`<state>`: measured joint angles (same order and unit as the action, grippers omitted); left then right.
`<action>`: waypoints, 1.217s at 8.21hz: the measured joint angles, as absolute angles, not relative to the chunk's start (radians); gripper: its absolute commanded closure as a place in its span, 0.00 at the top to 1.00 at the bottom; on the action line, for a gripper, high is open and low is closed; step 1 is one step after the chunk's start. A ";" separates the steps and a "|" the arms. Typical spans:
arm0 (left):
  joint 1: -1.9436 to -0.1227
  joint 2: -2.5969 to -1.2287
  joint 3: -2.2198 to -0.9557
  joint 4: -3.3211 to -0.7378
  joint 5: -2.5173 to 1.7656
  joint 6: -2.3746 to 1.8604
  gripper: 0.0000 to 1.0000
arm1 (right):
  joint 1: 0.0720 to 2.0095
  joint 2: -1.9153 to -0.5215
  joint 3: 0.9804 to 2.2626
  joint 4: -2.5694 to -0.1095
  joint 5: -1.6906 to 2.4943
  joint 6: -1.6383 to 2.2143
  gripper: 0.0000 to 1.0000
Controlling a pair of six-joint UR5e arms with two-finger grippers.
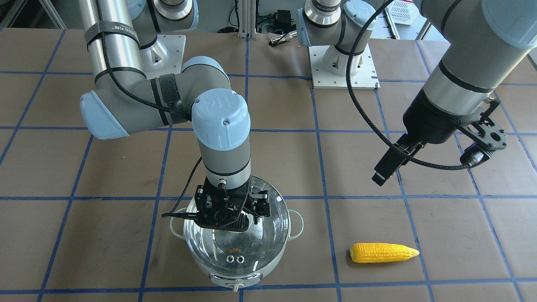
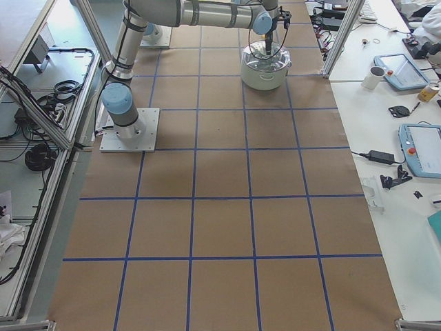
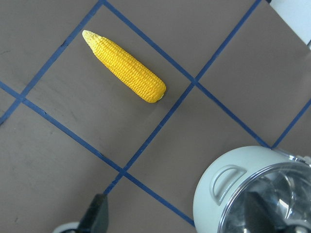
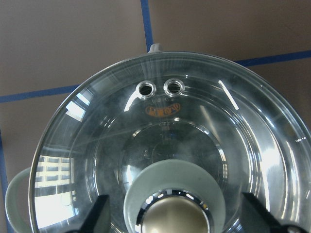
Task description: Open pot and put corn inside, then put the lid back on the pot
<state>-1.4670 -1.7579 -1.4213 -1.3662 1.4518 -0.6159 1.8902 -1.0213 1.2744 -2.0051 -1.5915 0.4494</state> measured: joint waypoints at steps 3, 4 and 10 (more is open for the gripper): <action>-1.466 -1.793 -1.473 -1.284 1.467 -0.930 1.00 | 1.891 -1.020 1.277 -2.005 -1.589 0.452 0.51; -1.465 -1.809 -1.483 -1.276 1.472 -1.004 1.00 | 1.891 -1.020 1.277 -2.005 -1.590 0.453 0.44; -1.410 -1.953 -1.477 -1.137 1.582 -1.351 1.00 | 1.889 -1.051 1.273 -2.005 -1.605 0.439 0.37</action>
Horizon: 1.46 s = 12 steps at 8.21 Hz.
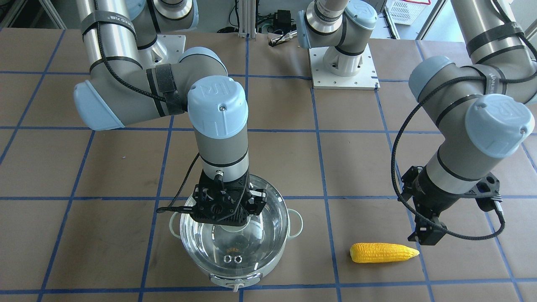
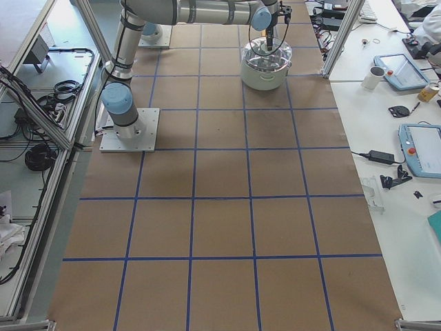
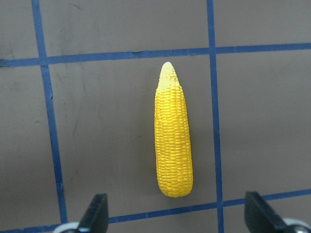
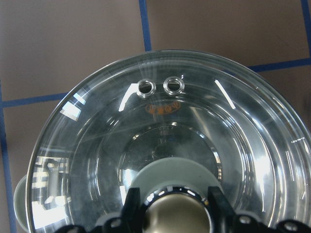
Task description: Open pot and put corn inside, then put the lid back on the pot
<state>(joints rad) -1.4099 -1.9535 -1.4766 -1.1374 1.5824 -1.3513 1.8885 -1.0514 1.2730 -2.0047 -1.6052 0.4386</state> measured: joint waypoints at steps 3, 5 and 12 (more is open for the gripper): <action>-1.408 -2.046 -1.472 -1.082 1.555 -1.405 1.00 | 1.883 -1.162 1.287 -1.958 -1.629 0.412 0.34; -1.408 -2.097 -1.475 -1.076 1.526 -1.414 1.00 | 1.845 -1.280 1.325 -1.860 -1.632 0.373 0.32; -1.400 -2.225 -1.418 -1.060 1.532 -1.476 1.00 | 1.728 -1.562 1.423 -1.536 -1.630 0.265 0.31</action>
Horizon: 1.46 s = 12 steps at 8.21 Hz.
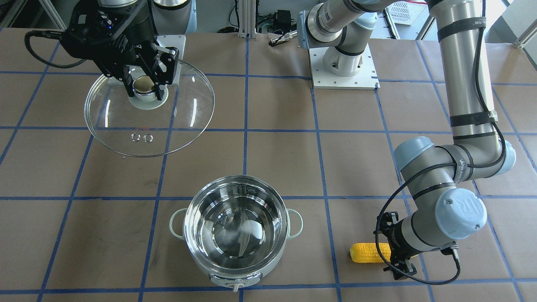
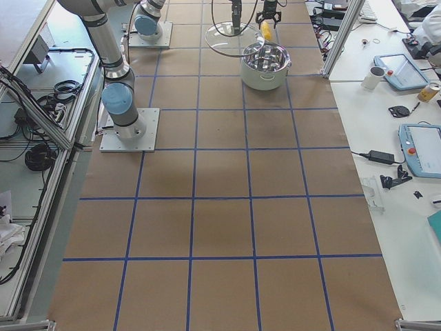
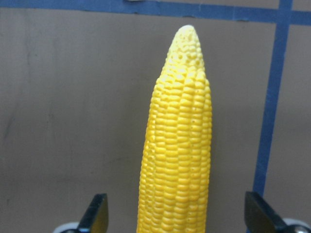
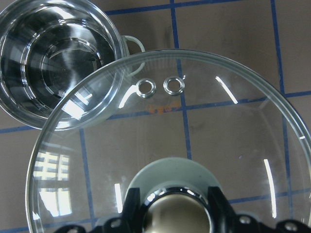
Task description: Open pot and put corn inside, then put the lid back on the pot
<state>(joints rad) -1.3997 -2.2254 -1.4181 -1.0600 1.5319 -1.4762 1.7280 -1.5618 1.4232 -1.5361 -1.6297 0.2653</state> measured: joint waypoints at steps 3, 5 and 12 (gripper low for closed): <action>-1.399 -2.246 -1.411 -1.059 1.524 -1.483 1.00 | 1.717 -1.588 1.445 -1.503 -1.628 0.228 0.32; -1.399 -2.254 -1.413 -1.062 1.521 -1.484 0.52 | 1.715 -1.590 1.449 -1.503 -1.630 0.223 0.31; -1.397 -2.218 -1.400 -1.181 1.559 -1.514 0.00 | 1.715 -1.591 1.449 -1.505 -1.630 0.211 0.30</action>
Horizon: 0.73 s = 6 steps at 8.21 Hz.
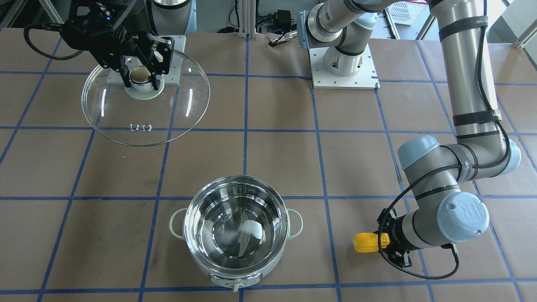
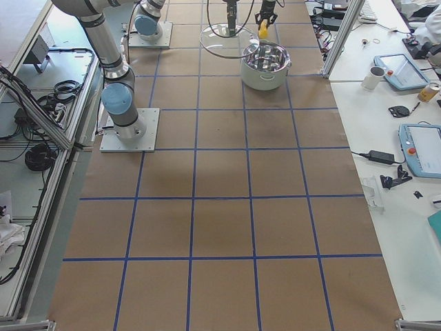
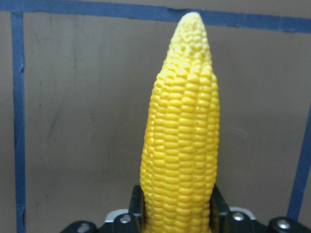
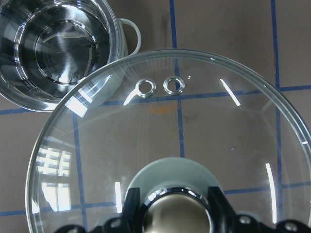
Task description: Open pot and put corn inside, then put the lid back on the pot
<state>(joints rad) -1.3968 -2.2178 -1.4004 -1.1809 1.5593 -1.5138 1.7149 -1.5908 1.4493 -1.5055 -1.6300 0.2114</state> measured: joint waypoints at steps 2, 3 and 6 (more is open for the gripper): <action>-1.397 -2.152 -1.387 -1.211 1.627 -1.562 0.00 | 1.714 -1.591 1.450 -1.506 -1.630 0.211 0.30; -1.400 -2.114 -1.383 -1.226 1.636 -1.596 0.00 | 1.714 -1.591 1.450 -1.505 -1.629 0.211 0.30; -1.473 -2.006 -1.353 -1.298 1.619 -1.674 0.00 | 1.714 -1.592 1.450 -1.506 -1.627 0.212 0.30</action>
